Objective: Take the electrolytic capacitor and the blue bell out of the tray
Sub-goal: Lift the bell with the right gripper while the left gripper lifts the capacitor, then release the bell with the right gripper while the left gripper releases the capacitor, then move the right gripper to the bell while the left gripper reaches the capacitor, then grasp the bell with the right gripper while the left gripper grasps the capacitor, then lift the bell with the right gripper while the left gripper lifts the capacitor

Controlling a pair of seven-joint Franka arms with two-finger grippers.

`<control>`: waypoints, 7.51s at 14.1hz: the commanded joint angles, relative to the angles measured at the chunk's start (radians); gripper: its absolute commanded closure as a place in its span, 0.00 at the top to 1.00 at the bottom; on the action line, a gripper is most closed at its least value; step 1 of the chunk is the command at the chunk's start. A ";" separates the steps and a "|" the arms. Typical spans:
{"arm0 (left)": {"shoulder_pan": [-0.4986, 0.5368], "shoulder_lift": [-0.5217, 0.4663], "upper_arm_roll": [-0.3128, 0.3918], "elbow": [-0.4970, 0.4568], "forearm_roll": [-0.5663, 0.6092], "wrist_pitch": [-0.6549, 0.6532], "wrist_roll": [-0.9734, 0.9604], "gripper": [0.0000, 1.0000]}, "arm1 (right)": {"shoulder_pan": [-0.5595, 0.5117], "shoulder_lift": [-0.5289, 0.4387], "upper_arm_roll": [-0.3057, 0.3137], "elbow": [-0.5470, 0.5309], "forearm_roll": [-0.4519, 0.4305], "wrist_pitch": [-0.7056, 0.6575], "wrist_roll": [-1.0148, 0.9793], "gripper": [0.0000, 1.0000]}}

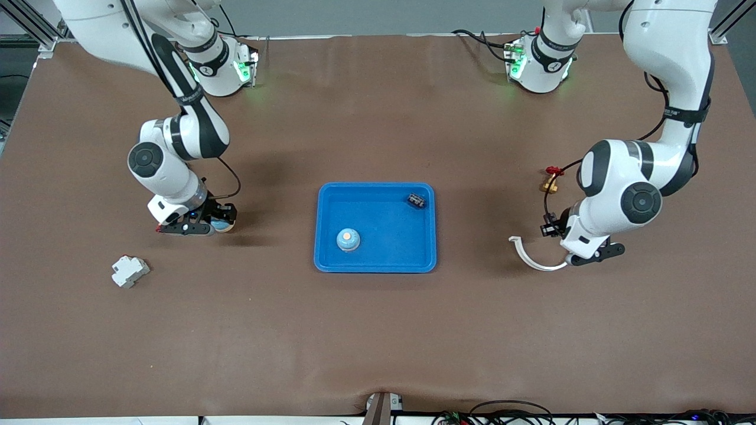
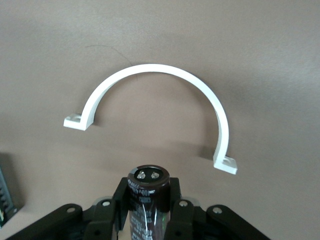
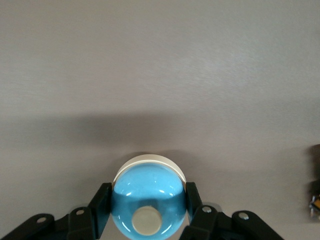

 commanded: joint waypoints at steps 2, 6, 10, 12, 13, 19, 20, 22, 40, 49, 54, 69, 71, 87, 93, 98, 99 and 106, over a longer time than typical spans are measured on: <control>-0.001 0.035 -0.004 -0.006 0.053 0.044 0.009 0.00 | -0.033 0.058 0.021 -0.005 -0.006 0.059 -0.016 0.00; 0.007 0.073 -0.004 0.003 0.053 0.044 0.025 0.00 | -0.030 0.059 0.021 -0.004 -0.001 0.060 -0.018 1.00; 0.004 0.095 -0.004 0.012 0.053 0.042 0.024 0.00 | 0.009 -0.032 0.061 0.071 0.009 -0.166 0.031 1.00; 0.007 0.100 -0.004 0.012 0.053 0.039 0.024 0.00 | 0.053 -0.043 0.090 0.156 0.014 -0.300 0.176 1.00; 0.007 0.101 -0.004 0.012 0.053 0.039 0.024 0.00 | 0.091 -0.044 0.103 0.189 0.014 -0.329 0.273 1.00; 0.005 0.123 -0.004 0.026 0.053 0.037 0.015 0.19 | 0.265 -0.005 0.101 0.291 0.012 -0.329 0.585 1.00; 0.007 0.123 -0.004 0.026 0.053 0.037 0.024 0.44 | 0.267 0.005 0.103 0.300 0.012 -0.323 0.599 1.00; 0.004 0.121 -0.004 0.026 0.053 0.034 0.015 1.00 | 0.280 0.048 0.103 0.357 0.012 -0.322 0.631 1.00; -0.159 0.069 -0.208 0.449 -0.087 -0.431 -1.067 1.00 | 0.457 0.411 0.087 0.749 -0.032 -0.322 0.961 1.00; -0.300 0.248 -0.202 0.448 -0.052 -0.086 -1.496 1.00 | 0.481 0.470 0.083 0.777 -0.073 -0.299 1.021 1.00; -0.335 0.299 -0.199 0.448 -0.001 -0.042 -1.573 1.00 | 0.480 0.477 0.078 0.794 -0.077 -0.300 1.021 1.00; -0.389 0.319 -0.199 0.322 0.002 -0.056 -1.570 1.00 | 0.480 0.502 0.061 0.829 -0.096 -0.300 1.021 1.00; -0.389 0.325 -0.199 0.322 0.017 -0.055 -1.571 1.00 | 0.480 0.505 0.061 0.829 -0.096 -0.300 1.021 0.95; -0.417 0.373 -0.201 0.376 0.050 -0.042 -1.573 1.00 | 0.325 0.445 0.103 0.957 0.035 -0.559 0.811 0.00; -0.410 0.376 -0.199 0.376 0.051 -0.042 -1.567 0.31 | 0.222 0.350 0.078 0.871 -0.029 -0.639 0.530 0.00; -0.413 0.373 -0.199 0.376 0.051 -0.042 -1.559 0.00 | 0.095 0.287 0.078 0.658 -0.034 -0.423 0.279 0.00; -0.410 0.370 -0.199 0.376 0.051 -0.042 -1.558 0.00 | 0.061 0.287 0.078 0.632 -0.034 -0.391 0.219 0.00; -0.337 0.267 -0.198 0.417 0.048 -0.203 -1.371 0.00 | -0.121 0.293 0.080 0.565 -0.032 -0.276 -0.122 0.00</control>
